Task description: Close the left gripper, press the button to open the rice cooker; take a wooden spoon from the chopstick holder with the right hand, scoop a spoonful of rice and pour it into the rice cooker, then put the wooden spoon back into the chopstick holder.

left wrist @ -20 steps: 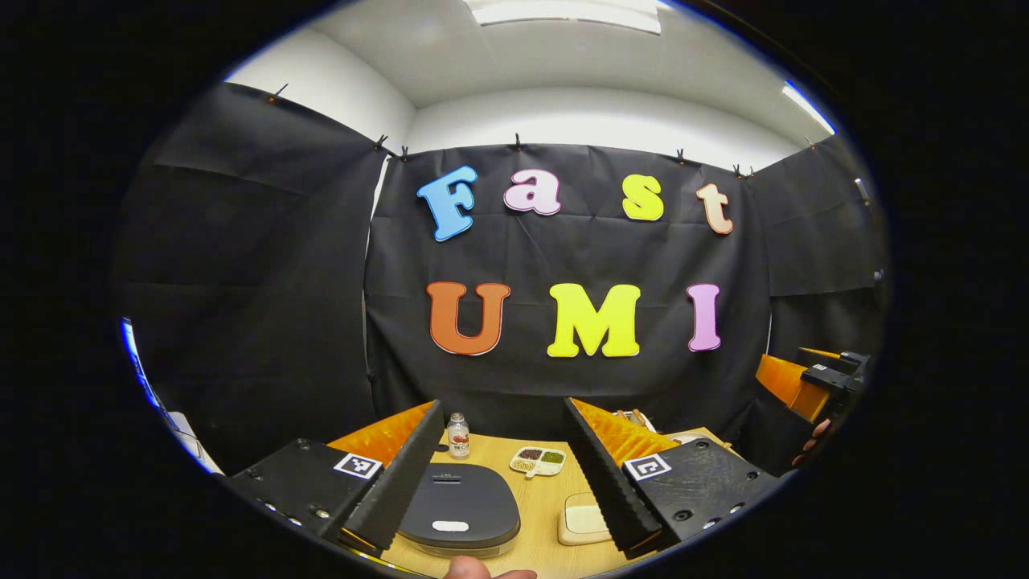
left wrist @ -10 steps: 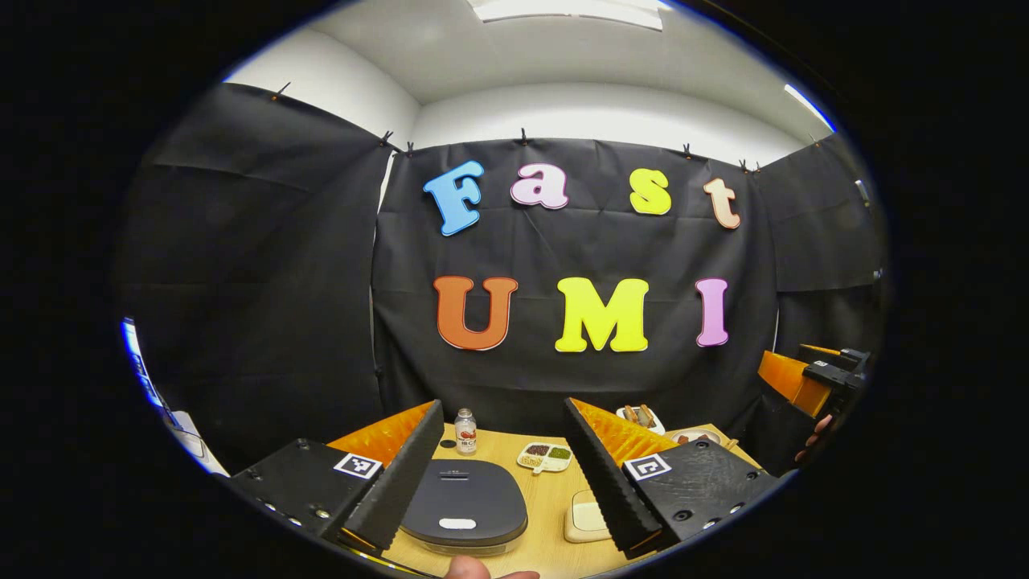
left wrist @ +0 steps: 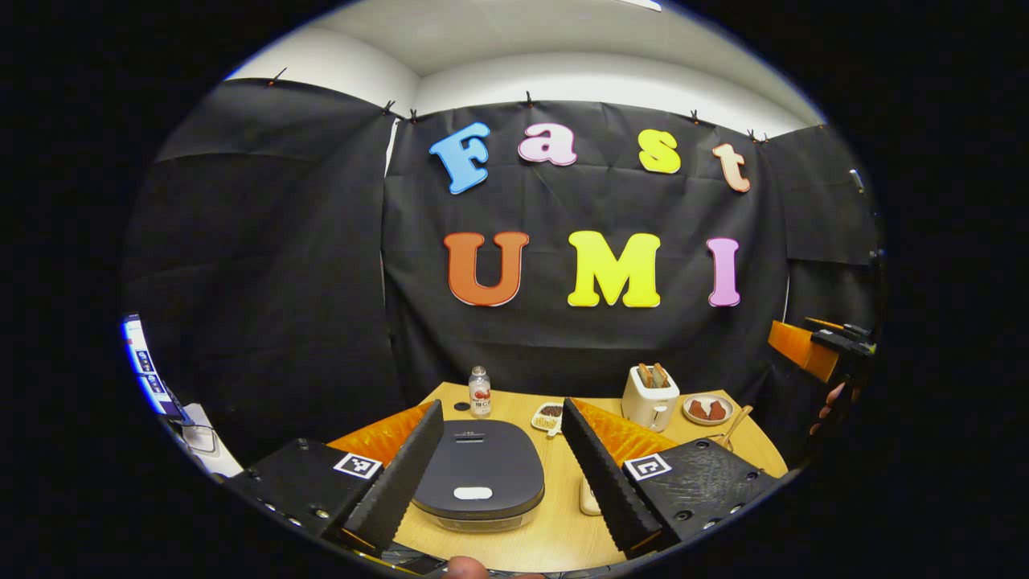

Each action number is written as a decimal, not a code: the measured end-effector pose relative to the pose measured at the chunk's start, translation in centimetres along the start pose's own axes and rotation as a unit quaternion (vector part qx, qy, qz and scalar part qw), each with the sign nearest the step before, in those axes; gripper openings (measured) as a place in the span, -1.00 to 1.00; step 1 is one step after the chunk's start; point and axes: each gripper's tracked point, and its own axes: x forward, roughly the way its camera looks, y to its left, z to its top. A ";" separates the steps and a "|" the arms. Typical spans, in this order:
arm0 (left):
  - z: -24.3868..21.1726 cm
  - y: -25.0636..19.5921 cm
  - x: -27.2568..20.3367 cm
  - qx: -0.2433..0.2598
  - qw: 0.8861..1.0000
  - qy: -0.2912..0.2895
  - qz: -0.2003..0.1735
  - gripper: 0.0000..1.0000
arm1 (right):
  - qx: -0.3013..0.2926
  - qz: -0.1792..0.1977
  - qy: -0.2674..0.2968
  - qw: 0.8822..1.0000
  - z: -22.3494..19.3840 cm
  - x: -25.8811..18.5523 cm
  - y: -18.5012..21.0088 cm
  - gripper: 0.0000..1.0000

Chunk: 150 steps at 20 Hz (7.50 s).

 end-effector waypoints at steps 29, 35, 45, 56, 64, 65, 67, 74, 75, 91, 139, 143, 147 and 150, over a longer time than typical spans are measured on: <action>-19.0 3.4 7.6 -0.109 0.952 0.282 0.038 -1.00 | -0.022 -0.058 0.056 0.997 -5.5 3.2 -9.7 1.00; -19.7 3.4 7.4 -0.094 0.951 0.291 0.033 -1.00 | -0.019 -0.036 0.062 0.997 -6.1 4.1 -7.6 1.00; -19.6 3.8 7.5 -0.151 0.902 0.403 -0.042 -1.00 | 0.002 -0.012 0.076 0.997 -7.9 3.8 -6.1 1.00; -16.2 4.0 7.4 -0.087 0.954 0.284 0.021 -1.00 | -0.011 -0.015 0.053 0.998 -5.7 3.7 -7.0 1.00; -3.4 3.4 8.4 -0.071 0.991 0.111 0.025 -0.99 | -0.020 -0.023 0.024 0.999 -3.2 2.5 -7.7 0.99; -2.1 3.0 8.5 -0.065 0.993 0.092 0.023 -0.98 | -0.021 -0.026 0.017 0.999 -2.7 2.3 -8.0 0.99; 0.5 2.0 7.8 -0.056 0.996 0.062 0.013 -0.99 | -0.019 -0.028 0.009 0.999 -2.1 1.9 -8.5 0.97; 3.5 -0.1 4.0 -0.042 0.999 0.007 -0.001 -0.26 | -0.015 -0.025 0.031 0.999 -4.3 0.7 -10.3 1.00; 3.2 -0.3 3.7 -0.034 0.999 0.008 0.002 0.07 | -0.015 -0.022 0.037 0.999 -4.9 0.8 -10.7 1.00; 2.8 -3.2 2.8 -0.018 0.998 -0.027 0.051 0.89 | 0.043 -0.001 0.191 0.981 -23.5 13.2 -19.4 1.00; 0.8 5.8 1.0 -0.029 0.998 -0.055 -0.003 0.89 | 0.082 -0.048 0.145 0.985 -12.3 12.4 -9.1 -0.77; 0.4 7.4 0.8 -0.027 0.998 -0.054 -0.020 0.89 | 0.088 -0.015 0.156 0.984 -13.0 12.2 -2.2 -0.77; 0.3 8.6 0.3 -0.027 0.998 -0.054 -0.021 0.89 | 0.074 -0.015 0.178 0.981 -16.7 13.1 1.4 -0.77; -0.2 9.1 0.1 -0.036 0.998 -0.045 -0.014 0.89 | 0.068 -0.027 0.205 0.976 -21.1 14.1 2.5 -0.77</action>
